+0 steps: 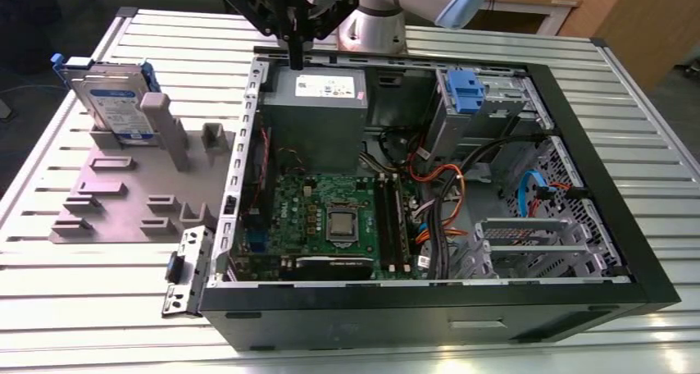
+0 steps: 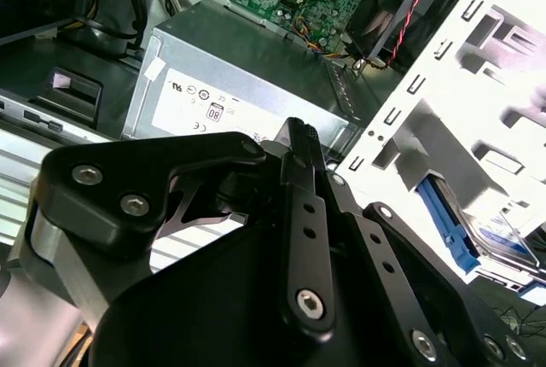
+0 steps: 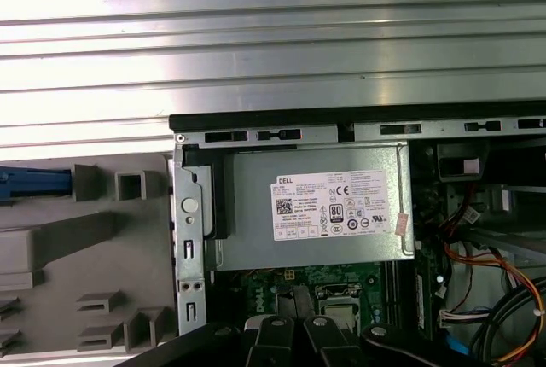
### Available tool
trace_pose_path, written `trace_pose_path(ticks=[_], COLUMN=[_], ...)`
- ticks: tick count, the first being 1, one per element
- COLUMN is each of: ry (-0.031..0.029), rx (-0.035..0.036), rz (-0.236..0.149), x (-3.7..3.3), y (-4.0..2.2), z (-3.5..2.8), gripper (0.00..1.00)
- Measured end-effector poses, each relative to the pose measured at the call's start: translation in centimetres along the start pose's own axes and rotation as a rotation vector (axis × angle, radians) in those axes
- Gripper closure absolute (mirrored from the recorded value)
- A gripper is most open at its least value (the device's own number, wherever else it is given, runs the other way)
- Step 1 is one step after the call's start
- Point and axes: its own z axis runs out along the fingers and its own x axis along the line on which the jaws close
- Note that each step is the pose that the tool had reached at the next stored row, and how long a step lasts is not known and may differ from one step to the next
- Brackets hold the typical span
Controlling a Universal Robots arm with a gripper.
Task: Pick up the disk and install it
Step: 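Reach for the disk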
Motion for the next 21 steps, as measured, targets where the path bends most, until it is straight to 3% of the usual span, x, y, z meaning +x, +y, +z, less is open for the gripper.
trace_pose_path(ticks=[21], ry=[0.0], rx=[0.0], rz=[0.0], x=[0.6], y=[-0.04], z=[-0.01], gripper=[0.89])
